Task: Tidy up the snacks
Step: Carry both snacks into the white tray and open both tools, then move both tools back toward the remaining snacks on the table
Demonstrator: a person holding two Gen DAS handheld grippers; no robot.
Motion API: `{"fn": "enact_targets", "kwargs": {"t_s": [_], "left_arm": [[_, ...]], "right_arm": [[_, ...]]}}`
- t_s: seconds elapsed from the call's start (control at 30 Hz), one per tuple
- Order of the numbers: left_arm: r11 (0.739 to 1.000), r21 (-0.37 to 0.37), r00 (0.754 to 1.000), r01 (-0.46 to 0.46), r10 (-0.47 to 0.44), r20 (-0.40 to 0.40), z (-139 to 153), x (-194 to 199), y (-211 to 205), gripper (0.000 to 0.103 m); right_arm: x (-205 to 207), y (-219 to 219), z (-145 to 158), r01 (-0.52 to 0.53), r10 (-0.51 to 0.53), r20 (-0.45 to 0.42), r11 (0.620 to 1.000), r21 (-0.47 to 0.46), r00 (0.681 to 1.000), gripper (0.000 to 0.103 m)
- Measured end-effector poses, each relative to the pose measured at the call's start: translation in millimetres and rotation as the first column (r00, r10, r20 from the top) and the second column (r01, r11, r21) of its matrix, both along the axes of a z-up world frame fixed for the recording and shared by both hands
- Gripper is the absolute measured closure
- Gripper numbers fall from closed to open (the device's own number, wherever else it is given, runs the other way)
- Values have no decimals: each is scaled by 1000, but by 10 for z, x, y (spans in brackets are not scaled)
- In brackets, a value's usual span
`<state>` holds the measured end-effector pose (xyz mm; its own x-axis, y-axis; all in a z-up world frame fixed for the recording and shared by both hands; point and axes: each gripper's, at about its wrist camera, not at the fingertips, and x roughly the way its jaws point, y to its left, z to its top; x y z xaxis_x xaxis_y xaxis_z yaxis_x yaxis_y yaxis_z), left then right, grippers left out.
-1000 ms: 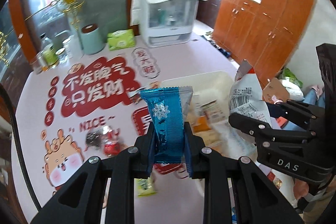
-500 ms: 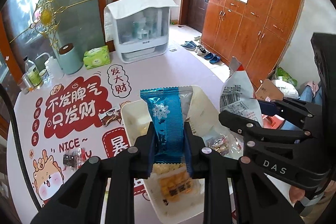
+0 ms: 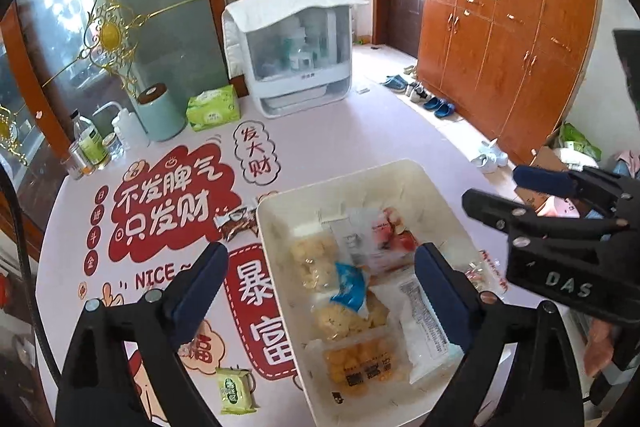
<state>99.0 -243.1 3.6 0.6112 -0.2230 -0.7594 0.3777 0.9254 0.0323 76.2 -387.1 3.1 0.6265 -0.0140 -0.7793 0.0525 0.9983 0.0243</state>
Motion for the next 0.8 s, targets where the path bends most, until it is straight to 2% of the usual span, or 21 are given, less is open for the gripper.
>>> {"fn": "enact_targets", "kwargs": {"t_s": [0.23, 0.47, 0.67, 0.8], "left_arm": [[999, 13, 999, -32, 32, -16, -75, -6, 153, 9], [997, 19, 997, -80, 80, -14, -32, -38, 440, 9], [988, 48, 989, -147, 146, 28, 95, -39, 882, 9], [974, 60, 975, -219, 217, 42, 156, 2, 1308, 9]], "right_arm": [[7, 73, -48, -14, 14, -5, 1000, 22, 1000, 39], [-6, 226, -69, -38, 39, -16, 999, 39, 999, 39], [-6, 426, -27, -61, 62, -12, 997, 41, 998, 39], [20, 606, -1, -79, 79, -9, 996, 39, 997, 39]]}}
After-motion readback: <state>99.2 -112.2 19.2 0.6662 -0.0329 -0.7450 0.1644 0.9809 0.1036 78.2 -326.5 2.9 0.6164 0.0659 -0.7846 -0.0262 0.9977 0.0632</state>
